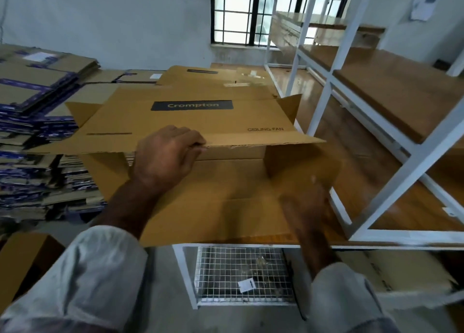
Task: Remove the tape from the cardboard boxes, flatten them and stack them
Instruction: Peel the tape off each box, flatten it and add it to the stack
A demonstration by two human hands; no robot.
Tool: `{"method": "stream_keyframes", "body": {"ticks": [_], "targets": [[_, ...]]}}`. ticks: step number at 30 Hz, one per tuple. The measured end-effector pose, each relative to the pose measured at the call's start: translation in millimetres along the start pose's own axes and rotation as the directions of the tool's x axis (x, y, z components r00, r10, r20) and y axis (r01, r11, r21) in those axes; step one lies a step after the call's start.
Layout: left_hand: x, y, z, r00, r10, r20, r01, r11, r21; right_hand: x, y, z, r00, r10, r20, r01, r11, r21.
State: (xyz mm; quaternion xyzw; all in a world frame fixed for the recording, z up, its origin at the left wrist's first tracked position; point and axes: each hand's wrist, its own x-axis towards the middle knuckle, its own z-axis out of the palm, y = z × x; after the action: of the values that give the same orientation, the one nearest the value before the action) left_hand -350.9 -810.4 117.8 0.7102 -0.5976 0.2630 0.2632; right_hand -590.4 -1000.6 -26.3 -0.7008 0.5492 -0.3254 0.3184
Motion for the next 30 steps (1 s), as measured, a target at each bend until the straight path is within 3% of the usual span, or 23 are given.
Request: {"method": "stream_keyframes", "body": {"ticks": [2,4,8,11,14,16,17,19,21,23,25,27,28,30], "targets": [[-1,-5,-2,0.999,0.012,0.036,-0.01,0.999,-0.037,51,35,-5,0.999,0.018,-0.037,-0.021,0.997,-0.078],[-3,-5,-1,0.998,0.022,0.06,-0.019,0.999,-0.043,101,56,-1,0.999,0.037,0.034,-0.032,0.988,-0.148],[-4,-5,1,0.998,0.015,0.067,-0.013,0.999,-0.031,121,16,-11,0.986,0.013,0.164,0.009,0.99,-0.137],[1,-4,1,0.998,-0.025,0.051,0.025,1.0,-0.012,108,7,-20,0.989,-0.045,0.144,0.074,0.976,-0.205],[-3,-3,8,0.998,-0.052,0.031,0.053,0.998,-0.03,41,-18,-27,0.972,-0.196,0.131,0.225,0.939,-0.261],[-10,-3,15,0.997,-0.069,0.026,0.07,0.996,-0.054,-16,-51,-25,0.871,-0.427,0.243,0.462,0.881,-0.104],[-12,-2,19,0.996,-0.08,0.027,0.081,0.994,-0.071,-39,-70,-23,0.782,-0.573,0.245,0.587,0.81,0.021],[-16,0,26,0.995,-0.095,0.032,0.097,0.99,-0.099,-72,-114,-23,0.56,-0.821,0.114,0.811,0.571,0.129],[-19,3,29,0.994,-0.11,-0.007,0.109,0.993,-0.054,-77,-150,-20,0.401,-0.911,0.101,0.913,0.406,0.04],[-25,5,27,0.973,-0.201,-0.112,0.211,0.974,0.084,-69,-178,-16,0.415,-0.861,0.295,0.91,0.388,-0.148],[-38,5,23,0.865,-0.398,-0.304,0.463,0.867,0.182,-58,-191,-9,0.507,-0.765,0.396,0.862,0.447,-0.239],[-60,1,23,0.656,-0.567,-0.498,0.686,0.723,0.082,-50,-199,-6,0.589,-0.697,0.408,0.807,0.525,-0.27],[-73,-5,27,0.543,-0.651,-0.531,0.758,0.651,-0.022,-49,-202,-7,0.608,-0.689,0.394,0.794,0.538,-0.284],[-93,-20,36,0.344,-0.828,-0.442,0.854,0.472,-0.22,-48,-208,-8,0.624,-0.691,0.365,0.781,0.54,-0.313]]}}
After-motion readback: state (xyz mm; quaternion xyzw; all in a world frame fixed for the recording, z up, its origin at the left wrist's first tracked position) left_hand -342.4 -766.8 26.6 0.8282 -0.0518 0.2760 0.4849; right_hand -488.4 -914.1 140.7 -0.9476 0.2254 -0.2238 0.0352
